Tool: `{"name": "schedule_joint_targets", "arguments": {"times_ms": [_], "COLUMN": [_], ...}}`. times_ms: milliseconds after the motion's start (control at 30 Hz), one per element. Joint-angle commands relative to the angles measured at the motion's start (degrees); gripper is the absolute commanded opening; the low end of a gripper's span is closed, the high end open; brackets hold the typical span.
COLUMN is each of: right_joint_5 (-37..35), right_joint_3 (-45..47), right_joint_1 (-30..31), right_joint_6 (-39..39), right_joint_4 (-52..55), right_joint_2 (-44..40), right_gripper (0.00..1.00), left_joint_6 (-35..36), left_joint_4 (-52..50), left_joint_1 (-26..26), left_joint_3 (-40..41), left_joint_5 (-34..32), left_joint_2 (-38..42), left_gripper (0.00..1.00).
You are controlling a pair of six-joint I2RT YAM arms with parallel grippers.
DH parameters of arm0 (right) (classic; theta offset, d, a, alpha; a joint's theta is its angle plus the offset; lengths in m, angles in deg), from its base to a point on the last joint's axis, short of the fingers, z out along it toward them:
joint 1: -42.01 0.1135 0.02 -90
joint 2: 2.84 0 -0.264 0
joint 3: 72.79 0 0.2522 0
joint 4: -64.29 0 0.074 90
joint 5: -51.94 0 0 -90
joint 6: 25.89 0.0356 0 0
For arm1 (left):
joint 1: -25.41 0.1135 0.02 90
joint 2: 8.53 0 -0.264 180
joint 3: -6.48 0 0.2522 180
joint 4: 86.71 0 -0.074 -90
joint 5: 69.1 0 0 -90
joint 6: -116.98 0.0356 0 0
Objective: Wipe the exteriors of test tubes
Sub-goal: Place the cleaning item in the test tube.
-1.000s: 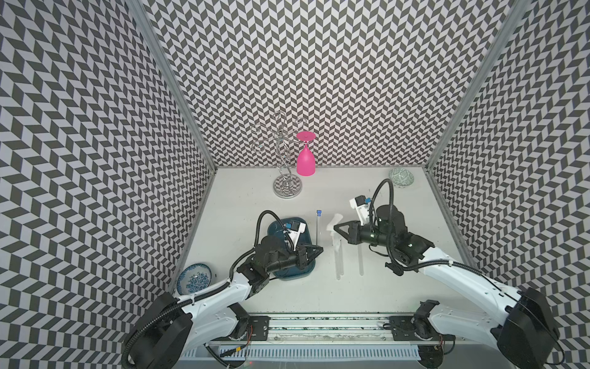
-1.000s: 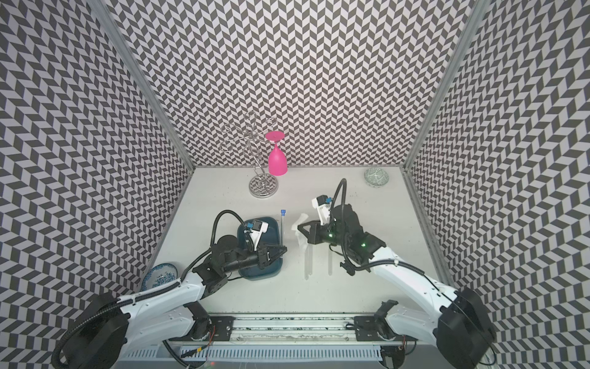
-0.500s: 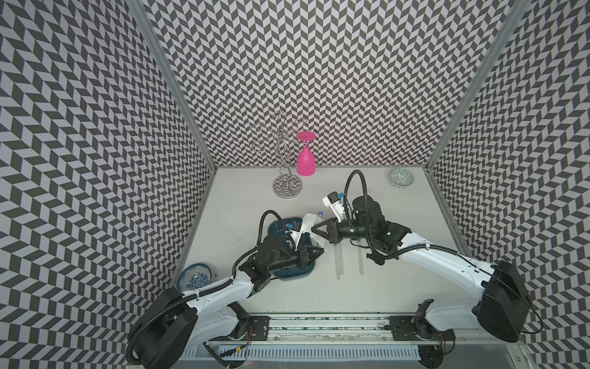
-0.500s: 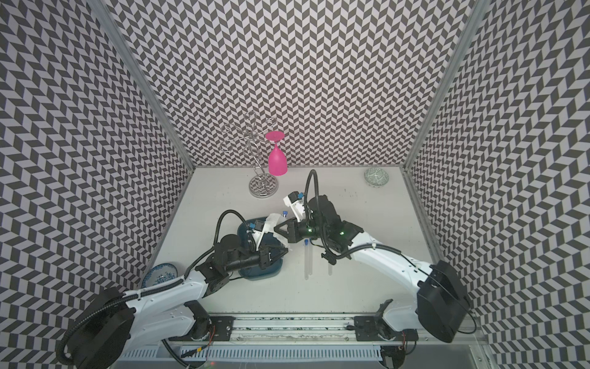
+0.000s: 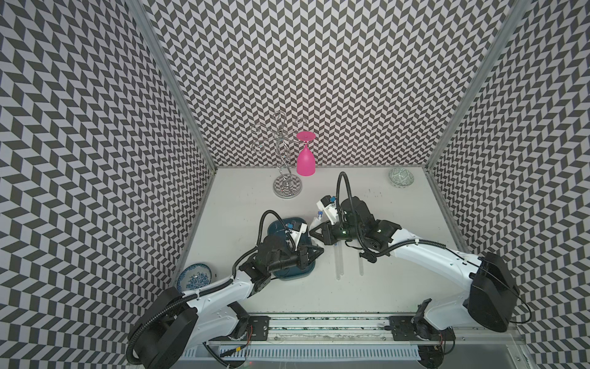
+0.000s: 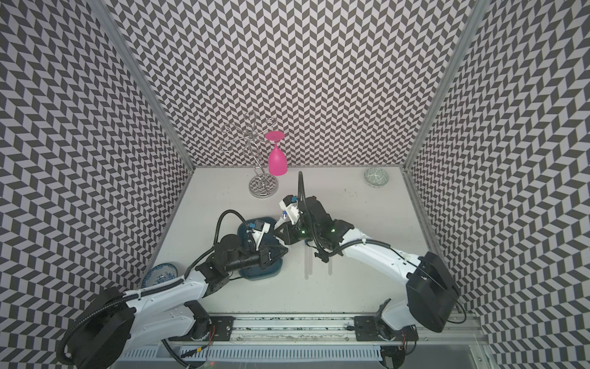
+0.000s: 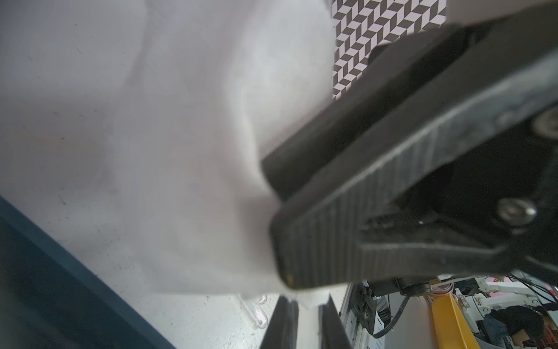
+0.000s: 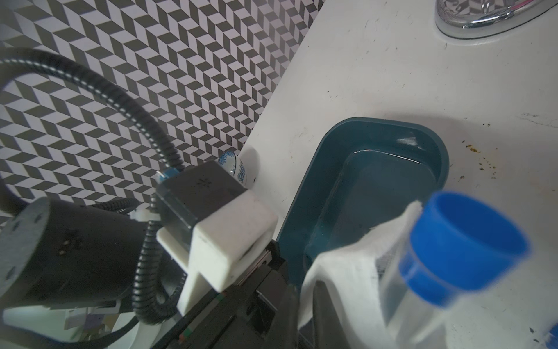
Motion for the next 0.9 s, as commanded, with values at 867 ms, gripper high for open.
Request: {"name": "schedule_joint_targets", "arguments": {"times_ms": [867], "right_joint_5": [-5.2], "right_joint_3": [-9.8], "right_joint_1": [1.4], "right_joint_6": [-2.4], "right_joint_4": [5.0], "right_joint_2": [-3.7], "right_gripper": [0.50], "left_joint_6": [0.4], "left_joint_4": [2.3], "left_joint_1": [0.2], "left_joint_3": [-0.8], "left_joint_5": [0.4], "left_joint_2": [0.5], "left_gripper": [0.07]}}
